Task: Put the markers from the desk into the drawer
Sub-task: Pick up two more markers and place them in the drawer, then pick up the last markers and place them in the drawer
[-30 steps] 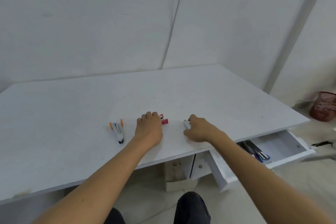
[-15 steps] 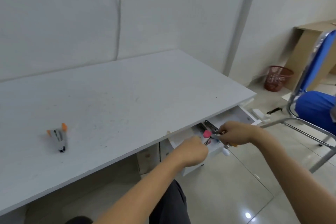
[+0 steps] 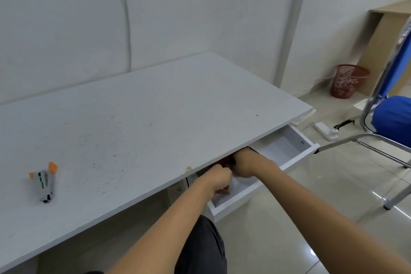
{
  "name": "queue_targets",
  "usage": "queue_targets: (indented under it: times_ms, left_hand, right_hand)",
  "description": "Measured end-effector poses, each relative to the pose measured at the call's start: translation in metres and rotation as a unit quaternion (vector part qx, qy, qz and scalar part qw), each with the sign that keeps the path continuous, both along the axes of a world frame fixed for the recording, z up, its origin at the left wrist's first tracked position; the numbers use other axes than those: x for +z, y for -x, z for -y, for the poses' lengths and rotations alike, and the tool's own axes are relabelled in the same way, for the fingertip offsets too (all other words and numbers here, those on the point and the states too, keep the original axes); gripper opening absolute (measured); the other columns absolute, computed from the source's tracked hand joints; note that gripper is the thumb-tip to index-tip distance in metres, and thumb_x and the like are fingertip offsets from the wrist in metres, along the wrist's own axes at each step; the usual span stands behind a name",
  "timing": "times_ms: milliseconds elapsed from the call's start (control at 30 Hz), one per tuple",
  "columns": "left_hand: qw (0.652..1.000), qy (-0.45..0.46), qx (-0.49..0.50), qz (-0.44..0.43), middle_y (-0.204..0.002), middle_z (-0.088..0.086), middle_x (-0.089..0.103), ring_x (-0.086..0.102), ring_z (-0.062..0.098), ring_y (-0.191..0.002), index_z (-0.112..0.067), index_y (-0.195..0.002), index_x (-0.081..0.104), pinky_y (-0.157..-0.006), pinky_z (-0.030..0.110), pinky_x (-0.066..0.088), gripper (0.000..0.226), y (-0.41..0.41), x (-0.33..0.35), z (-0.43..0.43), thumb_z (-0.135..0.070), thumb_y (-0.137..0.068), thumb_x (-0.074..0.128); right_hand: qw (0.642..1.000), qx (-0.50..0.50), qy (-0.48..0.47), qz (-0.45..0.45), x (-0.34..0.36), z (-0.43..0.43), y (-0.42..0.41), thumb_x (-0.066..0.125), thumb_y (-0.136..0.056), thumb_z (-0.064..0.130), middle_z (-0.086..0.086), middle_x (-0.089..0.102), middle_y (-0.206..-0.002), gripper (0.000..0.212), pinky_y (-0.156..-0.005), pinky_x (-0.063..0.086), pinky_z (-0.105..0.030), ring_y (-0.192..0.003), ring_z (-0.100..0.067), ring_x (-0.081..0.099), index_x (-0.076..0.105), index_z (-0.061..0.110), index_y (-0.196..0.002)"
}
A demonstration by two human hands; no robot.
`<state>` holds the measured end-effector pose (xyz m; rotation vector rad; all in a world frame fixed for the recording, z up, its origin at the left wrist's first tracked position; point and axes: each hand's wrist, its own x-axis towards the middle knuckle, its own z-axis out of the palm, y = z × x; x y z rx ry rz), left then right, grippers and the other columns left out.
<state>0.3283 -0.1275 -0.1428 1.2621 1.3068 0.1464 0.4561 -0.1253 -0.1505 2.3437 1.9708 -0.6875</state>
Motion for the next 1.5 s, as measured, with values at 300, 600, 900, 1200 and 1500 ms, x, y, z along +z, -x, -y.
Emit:
queue_targets:
  times_ms: [300,600,900,1200,1500]
  left_hand:
    - [0.995,-0.001,0.067,0.071,-0.114,0.019,0.058,0.056,0.026,-0.094,0.004,-0.129,0.051,-0.085,0.04,0.059,0.05,-0.025,-0.007,-0.01,0.006,-0.081,0.038]
    - [0.986,-0.105,-0.13,-0.008,-0.118,0.011,0.06,0.058,0.027,-0.104,-0.005,-0.129,0.057,-0.085,0.035,0.044,0.045,0.0,0.013,0.009,-0.01,-0.084,0.051]
    - [0.975,-0.186,-0.095,0.077,-0.118,-0.017,0.065,0.059,-0.005,-0.104,-0.032,-0.122,0.062,-0.076,0.017,0.051,0.034,0.105,0.076,0.025,-0.026,-0.089,0.057]
    - [0.95,-0.275,0.131,0.068,-0.11,-0.012,0.069,0.064,0.007,-0.104,-0.03,-0.114,0.063,-0.079,0.025,0.056,0.024,0.25,0.083,0.021,-0.019,-0.094,0.056]
    - [0.914,-0.273,0.296,0.045,-0.112,-0.003,0.068,0.063,0.012,-0.105,-0.026,-0.106,0.063,-0.08,0.032,0.056,0.021,0.373,0.075,0.023,-0.011,-0.092,0.058]
  right_hand:
    - [0.994,-0.071,-0.041,0.069,0.003,0.01,-0.042,0.052,-0.088,0.008,-0.013,0.064,-0.09,0.013,-0.053,0.043,-0.028,-0.063,-0.019,0.052,0.063,0.004,-0.094]
    - [0.993,-0.095,-0.056,-0.048,0.048,0.038,-0.051,0.052,-0.087,0.018,-0.006,0.051,-0.066,0.026,-0.056,0.038,-0.032,-0.058,-0.021,0.044,0.048,0.01,-0.063]
    - [0.923,-0.067,-0.109,-0.364,0.104,0.044,0.038,0.061,-0.092,0.028,0.002,0.08,-0.088,0.017,-0.074,0.059,-0.028,-0.082,-0.016,0.076,0.074,0.018,-0.097]
    - [0.926,0.055,-0.115,-0.354,0.1,0.011,0.188,0.056,-0.094,0.021,0.005,0.072,-0.098,0.018,-0.075,0.059,-0.024,-0.09,-0.011,0.07,0.072,0.018,-0.101]
    - [0.947,0.158,-0.146,-0.238,0.073,-0.023,0.316,0.057,-0.092,0.03,-0.005,0.049,-0.139,0.039,-0.089,0.041,-0.028,-0.11,-0.02,0.058,0.055,0.024,-0.131]
